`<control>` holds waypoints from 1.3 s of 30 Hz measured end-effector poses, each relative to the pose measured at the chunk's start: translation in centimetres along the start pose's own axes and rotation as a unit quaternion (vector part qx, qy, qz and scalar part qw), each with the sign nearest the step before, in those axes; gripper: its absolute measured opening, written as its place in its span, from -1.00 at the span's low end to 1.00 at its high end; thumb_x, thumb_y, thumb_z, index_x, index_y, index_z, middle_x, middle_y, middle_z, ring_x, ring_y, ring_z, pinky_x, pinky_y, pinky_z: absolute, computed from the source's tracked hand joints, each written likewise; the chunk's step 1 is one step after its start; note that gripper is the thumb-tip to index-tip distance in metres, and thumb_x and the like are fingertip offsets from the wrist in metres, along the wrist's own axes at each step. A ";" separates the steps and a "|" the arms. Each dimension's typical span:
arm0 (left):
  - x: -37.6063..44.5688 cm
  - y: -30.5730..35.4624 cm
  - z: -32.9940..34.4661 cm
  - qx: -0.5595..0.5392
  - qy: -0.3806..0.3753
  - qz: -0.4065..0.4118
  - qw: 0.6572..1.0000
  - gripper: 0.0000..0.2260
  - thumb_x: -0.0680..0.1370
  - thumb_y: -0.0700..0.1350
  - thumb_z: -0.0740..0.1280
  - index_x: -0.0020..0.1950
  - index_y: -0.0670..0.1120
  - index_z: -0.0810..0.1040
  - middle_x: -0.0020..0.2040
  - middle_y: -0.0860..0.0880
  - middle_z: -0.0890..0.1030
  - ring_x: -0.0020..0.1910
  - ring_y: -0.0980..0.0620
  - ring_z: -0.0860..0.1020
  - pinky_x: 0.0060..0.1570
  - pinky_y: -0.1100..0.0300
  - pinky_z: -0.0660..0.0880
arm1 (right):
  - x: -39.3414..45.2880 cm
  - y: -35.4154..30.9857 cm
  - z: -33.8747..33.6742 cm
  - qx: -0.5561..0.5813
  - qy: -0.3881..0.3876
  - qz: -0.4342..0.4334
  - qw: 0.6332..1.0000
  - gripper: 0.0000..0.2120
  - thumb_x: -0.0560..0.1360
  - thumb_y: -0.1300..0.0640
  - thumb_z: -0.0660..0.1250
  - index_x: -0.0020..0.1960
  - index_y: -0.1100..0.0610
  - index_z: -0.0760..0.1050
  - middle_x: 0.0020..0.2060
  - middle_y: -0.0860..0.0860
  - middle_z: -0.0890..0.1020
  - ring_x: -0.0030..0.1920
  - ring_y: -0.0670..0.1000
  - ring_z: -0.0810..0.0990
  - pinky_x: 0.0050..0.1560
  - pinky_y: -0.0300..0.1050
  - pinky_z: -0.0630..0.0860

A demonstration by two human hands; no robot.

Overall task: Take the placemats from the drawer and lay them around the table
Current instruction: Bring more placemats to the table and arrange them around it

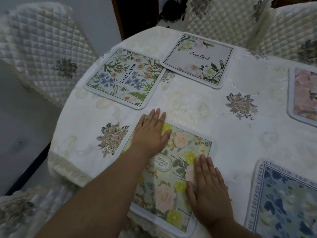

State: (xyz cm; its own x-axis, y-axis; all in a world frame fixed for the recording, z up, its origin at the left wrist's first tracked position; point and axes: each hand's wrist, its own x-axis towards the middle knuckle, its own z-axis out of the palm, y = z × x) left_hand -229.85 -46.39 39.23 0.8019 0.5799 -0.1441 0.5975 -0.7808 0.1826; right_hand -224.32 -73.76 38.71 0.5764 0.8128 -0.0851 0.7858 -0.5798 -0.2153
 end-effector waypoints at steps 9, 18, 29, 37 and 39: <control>-2.7 -5.0 -0.1 -0.013 0.005 -0.064 0.998 -0.31 0.65 0.31 -0.22 0.66 -0.06 -0.24 0.66 -0.01 -0.21 0.62 0.09 -0.25 0.60 0.02 -0.19 | 0.2 -0.2 -0.3 -0.009 -0.005 -0.005 1.000 -0.29 0.58 -0.14 0.07 0.64 0.14 0.00 0.63 0.06 0.01 0.62 0.02 -0.11 0.58 0.08 0.01; -14.0 -4.3 0.9 -0.015 0.020 -0.107 0.994 -0.35 0.67 0.29 -0.15 0.66 0.00 -0.22 0.67 -0.01 -0.21 0.62 0.03 -0.31 0.59 -0.11 -0.17 | 0.0 -0.1 -0.3 0.007 -0.015 -0.005 1.000 -0.30 0.61 -0.14 0.03 0.64 0.12 -0.07 0.64 0.04 -0.07 0.62 -0.01 -0.20 0.59 0.09 -0.03; -15.1 -3.2 1.0 -0.025 0.029 -0.112 0.993 -0.34 0.66 0.30 -0.11 0.66 0.05 -0.21 0.67 0.05 -0.19 0.61 0.07 -0.31 0.60 -0.09 -0.11 | -0.3 0.0 -0.5 0.023 -0.013 0.002 1.000 -0.32 0.61 -0.16 0.04 0.64 0.09 0.00 0.63 0.02 0.02 0.62 -0.03 -0.13 0.59 0.07 -0.02; -14.9 -3.5 1.2 -0.023 0.041 -0.108 0.993 -0.32 0.64 0.30 -0.07 0.67 0.03 -0.16 0.67 0.04 -0.17 0.62 0.07 -0.29 0.60 -0.09 -0.12 | 8.7 -6.8 -1.9 0.088 -0.027 -0.026 0.995 -0.36 0.64 -0.15 0.02 0.64 0.09 0.00 0.63 0.01 0.01 0.62 0.00 -0.13 0.60 0.01 -0.18; -14.8 -3.5 1.2 -0.018 0.040 -0.109 0.993 -0.32 0.64 0.31 -0.08 0.67 0.03 -0.17 0.67 0.04 -0.18 0.61 0.07 -0.30 0.60 -0.09 -0.12 | 10.6 -6.9 -1.3 0.070 -0.069 -0.035 0.994 -0.33 0.66 -0.21 -0.07 0.65 0.07 -0.14 0.63 -0.01 -0.14 0.60 -0.03 -0.26 0.60 0.03 -0.21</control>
State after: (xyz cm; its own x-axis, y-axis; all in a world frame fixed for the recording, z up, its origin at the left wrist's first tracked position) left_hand -243.84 -52.58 39.55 0.6510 0.7516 -0.1062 0.7553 -0.6274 0.1898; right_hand -223.34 -61.17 40.56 0.4774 0.8564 -0.1966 0.7779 -0.5159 -0.3587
